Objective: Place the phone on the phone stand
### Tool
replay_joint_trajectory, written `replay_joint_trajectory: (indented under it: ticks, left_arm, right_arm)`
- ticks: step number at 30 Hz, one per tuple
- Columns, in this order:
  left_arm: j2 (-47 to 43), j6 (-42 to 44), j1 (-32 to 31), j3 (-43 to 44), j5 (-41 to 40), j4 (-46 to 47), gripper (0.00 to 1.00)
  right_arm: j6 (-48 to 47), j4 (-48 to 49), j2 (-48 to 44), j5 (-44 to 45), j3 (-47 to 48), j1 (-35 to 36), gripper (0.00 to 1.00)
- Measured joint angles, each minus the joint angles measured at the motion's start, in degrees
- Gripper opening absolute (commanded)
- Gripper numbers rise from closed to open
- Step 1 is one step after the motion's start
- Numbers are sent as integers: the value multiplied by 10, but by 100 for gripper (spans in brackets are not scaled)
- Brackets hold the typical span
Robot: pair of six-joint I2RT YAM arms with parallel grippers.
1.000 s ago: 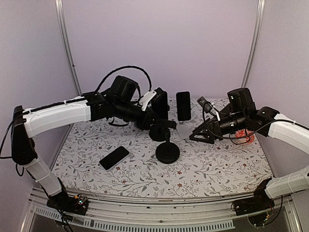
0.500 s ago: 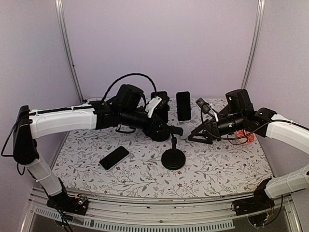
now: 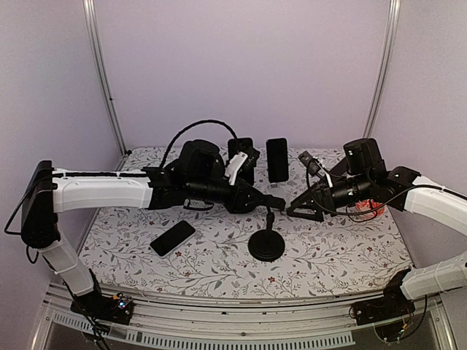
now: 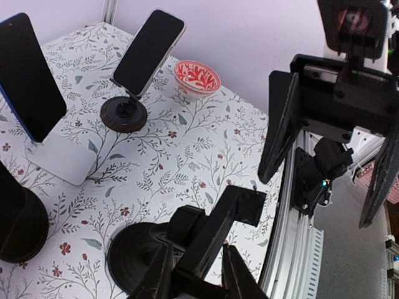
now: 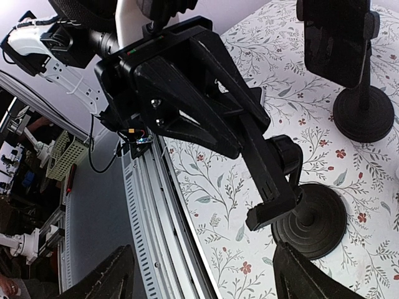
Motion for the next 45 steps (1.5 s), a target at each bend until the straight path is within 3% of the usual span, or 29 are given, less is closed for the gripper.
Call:
replay_joint_trajectory:
  ticks: [10, 14, 22, 25, 28, 34, 38, 41, 45]
  left_arm:
    - [0, -33, -9, -30, -2, 68, 2]
    - [0, -34, -12, -27, -9, 62, 31]
    - [-6, -35, -23, 16, -33, 5, 67]
    - [-28, -24, -29, 27, -57, -37, 75]
    - [-65, -11, -31, 40, -103, -103, 98]
    - [-162, -9, -14, 21, -230, -240, 99]
    - [-207, -12, 57, -48, -252, -316, 99]
    - [-197, -5, 118, -88, -248, -376, 99]
    - [-148, 21, 153, -104, -236, -445, 99]
  right_arm:
    - [0, -3, -13, 5, -7, 0, 78]
    - [0, -4, -15, 9, -9, 0, 78]
    - [0, -5, -18, 12, -9, 0, 79]
    - [0, -8, -19, 12, -9, 0, 79]
    - [0, -14, -23, 13, -9, 0, 79]
    - [0, -31, -39, 14, -9, 0, 79]
    - [0, -37, -43, 14, -9, 0, 80]
    - [-1, -41, -43, 14, -9, 0, 80]
    - [-8, -43, -37, 13, -9, 0, 80]
